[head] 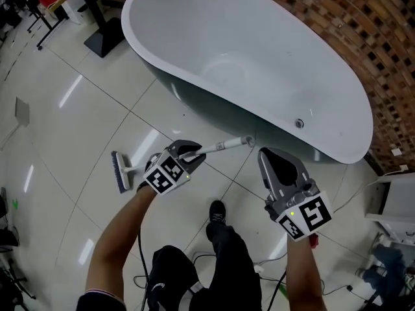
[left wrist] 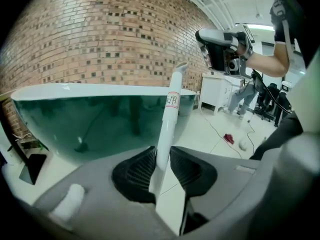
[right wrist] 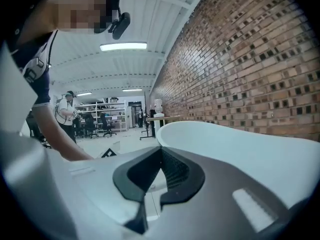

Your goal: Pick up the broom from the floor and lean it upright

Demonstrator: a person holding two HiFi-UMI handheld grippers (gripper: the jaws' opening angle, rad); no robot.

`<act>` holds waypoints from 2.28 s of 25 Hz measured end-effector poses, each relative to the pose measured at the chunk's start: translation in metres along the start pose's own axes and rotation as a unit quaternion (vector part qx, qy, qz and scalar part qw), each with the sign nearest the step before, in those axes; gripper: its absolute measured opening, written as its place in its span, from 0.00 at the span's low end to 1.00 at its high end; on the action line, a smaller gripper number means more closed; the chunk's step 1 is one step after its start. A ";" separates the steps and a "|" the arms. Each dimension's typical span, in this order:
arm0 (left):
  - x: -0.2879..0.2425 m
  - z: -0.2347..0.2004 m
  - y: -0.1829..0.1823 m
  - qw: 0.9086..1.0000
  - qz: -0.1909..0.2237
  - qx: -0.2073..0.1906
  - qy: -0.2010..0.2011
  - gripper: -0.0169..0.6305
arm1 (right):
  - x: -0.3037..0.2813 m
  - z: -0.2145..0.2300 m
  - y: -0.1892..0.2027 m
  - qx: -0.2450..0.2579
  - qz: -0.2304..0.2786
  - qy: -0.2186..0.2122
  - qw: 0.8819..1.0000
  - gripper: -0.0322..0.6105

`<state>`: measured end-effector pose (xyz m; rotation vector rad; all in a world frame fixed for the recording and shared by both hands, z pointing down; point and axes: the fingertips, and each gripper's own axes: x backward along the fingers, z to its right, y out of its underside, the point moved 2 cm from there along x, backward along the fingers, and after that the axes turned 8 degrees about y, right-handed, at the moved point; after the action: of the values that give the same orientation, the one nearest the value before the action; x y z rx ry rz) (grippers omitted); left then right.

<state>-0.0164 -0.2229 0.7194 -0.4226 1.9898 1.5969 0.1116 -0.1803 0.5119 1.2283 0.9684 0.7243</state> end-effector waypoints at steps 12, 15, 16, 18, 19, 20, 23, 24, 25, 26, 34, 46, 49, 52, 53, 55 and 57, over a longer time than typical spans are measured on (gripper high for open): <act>0.077 0.002 -0.116 0.986 0.042 0.100 -0.124 0.17 | 0.009 -0.004 -0.125 -0.012 -0.018 -0.048 0.999 0.05; 0.084 -0.011 -0.130 0.977 0.049 0.138 -0.156 0.17 | 0.000 -0.001 -0.143 -0.015 -0.017 -0.063 0.998 0.05; 0.087 -0.017 -0.135 0.973 0.052 0.152 -0.167 0.17 | -0.005 0.001 -0.149 -0.017 -0.013 -0.066 0.998 0.05; 0.093 -0.029 -0.144 0.965 0.057 0.178 -0.186 0.17 | -0.015 0.005 -0.162 -0.022 -0.007 -0.073 0.997 0.05; 0.095 -0.034 -0.148 0.961 0.058 0.190 -0.191 0.17 | -0.018 0.007 -0.167 -0.023 -0.005 -0.076 0.997 0.05; 0.097 -0.038 -0.151 0.958 0.059 0.201 -0.196 0.17 | -0.021 0.008 -0.172 -0.022 -0.004 -0.079 0.997 0.05; 0.099 -0.057 -0.155 0.950 0.061 0.222 -0.213 0.16 | -0.028 0.015 -0.180 -0.021 -0.003 -0.085 0.996 0.05; 0.098 -0.066 -0.156 0.947 0.062 0.227 -0.220 0.16 | -0.030 0.019 -0.182 -0.020 -0.003 -0.086 0.996 0.05; 0.096 -0.074 -0.158 0.944 0.064 0.232 -0.227 0.16 | -0.032 0.023 -0.183 -0.021 -0.003 -0.086 0.996 0.05; 0.095 -0.082 -0.160 0.941 0.065 0.236 -0.233 0.16 | -0.034 0.028 -0.183 -0.021 -0.004 -0.085 0.996 0.05; 0.074 -0.131 -0.172 0.937 0.064 0.236 -0.249 0.16 | -0.052 0.061 -0.177 -0.033 -0.011 -0.075 0.997 0.05; 0.069 -0.181 -0.162 0.930 0.051 0.220 -0.289 0.16 | -0.076 0.065 -0.163 -0.046 -0.025 -0.083 0.995 0.05; 0.069 -0.185 -0.162 0.930 0.050 0.224 -0.287 0.18 | -0.079 0.067 -0.164 -0.047 -0.024 -0.082 0.995 0.05; 0.069 -0.179 -0.162 0.931 0.049 0.235 -0.275 0.24 | -0.080 0.067 -0.165 -0.048 -0.026 -0.084 0.995 0.05; 0.071 -0.176 -0.162 0.932 0.048 0.235 -0.272 0.25 | -0.081 0.066 -0.165 -0.049 -0.026 -0.084 0.995 0.05; 0.076 -0.168 -0.162 0.933 0.048 0.236 -0.266 0.25 | -0.083 0.063 -0.168 -0.050 -0.025 -0.085 0.995 0.05; 0.085 -0.159 -0.162 0.934 0.054 0.239 -0.259 0.25 | -0.086 0.058 -0.172 -0.052 -0.023 -0.087 0.995 0.05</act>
<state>-0.0286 -0.4084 0.5639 0.2777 1.9022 1.0709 0.1186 -0.3165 0.3653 1.1541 0.8040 0.6135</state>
